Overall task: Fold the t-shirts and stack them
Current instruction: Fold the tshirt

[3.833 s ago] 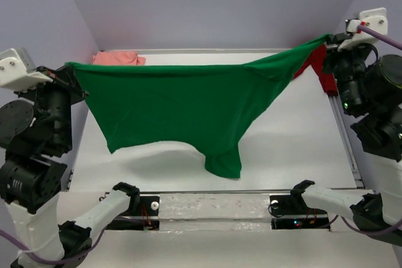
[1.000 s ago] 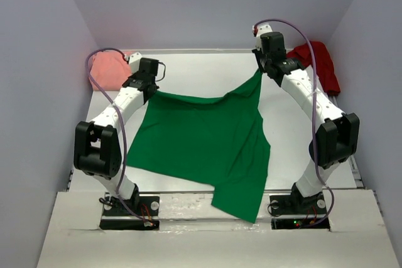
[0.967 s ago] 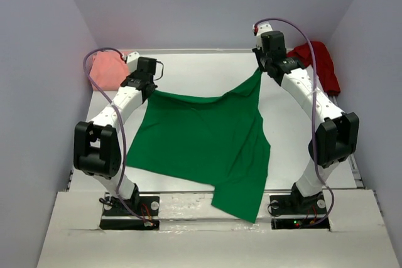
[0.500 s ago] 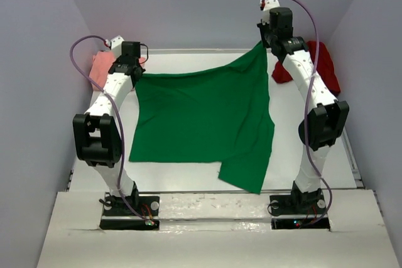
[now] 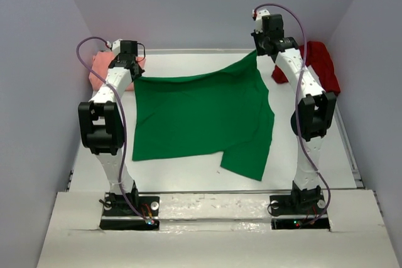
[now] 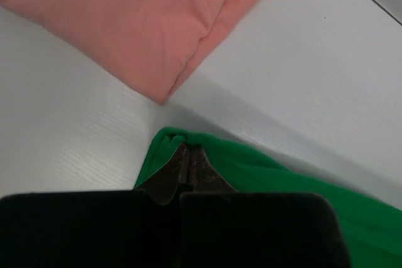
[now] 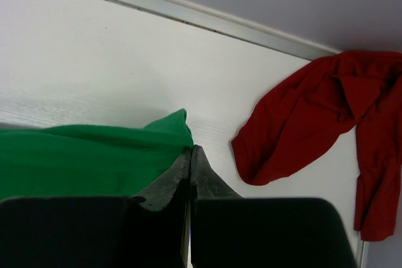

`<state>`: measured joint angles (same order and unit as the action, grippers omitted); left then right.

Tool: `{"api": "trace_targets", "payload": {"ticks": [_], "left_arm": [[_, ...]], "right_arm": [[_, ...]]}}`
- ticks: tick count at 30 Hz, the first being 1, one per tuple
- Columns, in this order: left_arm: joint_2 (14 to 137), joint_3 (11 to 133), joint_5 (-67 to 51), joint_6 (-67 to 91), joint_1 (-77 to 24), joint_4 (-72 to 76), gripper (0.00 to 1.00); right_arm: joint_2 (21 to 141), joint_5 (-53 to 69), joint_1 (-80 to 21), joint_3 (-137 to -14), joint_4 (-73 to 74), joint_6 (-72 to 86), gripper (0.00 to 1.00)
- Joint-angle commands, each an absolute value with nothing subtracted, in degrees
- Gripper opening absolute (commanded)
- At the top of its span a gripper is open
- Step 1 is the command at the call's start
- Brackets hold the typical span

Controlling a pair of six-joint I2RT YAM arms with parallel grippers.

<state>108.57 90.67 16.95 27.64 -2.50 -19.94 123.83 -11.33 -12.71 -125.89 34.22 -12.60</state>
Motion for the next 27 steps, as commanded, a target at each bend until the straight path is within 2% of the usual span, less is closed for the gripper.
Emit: {"api": "trace_targets", "payload": {"ticks": [1, 6, 17, 27], "left_arm": [[108.89, 95.26, 13.28, 26.46, -2.29, -21.09, 0.00], [111.09, 96.77, 12.48, 26.02, -2.37, -23.99, 0.00], [106.44, 91.41, 14.76, 26.72, -3.78, -27.16, 0.00], [104.33, 87.80, 17.23, 26.10, -3.69, -28.56, 0.00]], "right_arm": [[118.75, -9.41, -12.30, -120.78, 33.14, -10.64, 0.00], [112.95, -9.05, -12.30, -114.09, 32.78, -8.62, 0.00], [103.63, -14.85, -14.59, -98.01, 32.78, -4.48, 0.00], [103.36, -18.10, -16.43, -96.68, 36.82, -2.55, 0.00]]}}
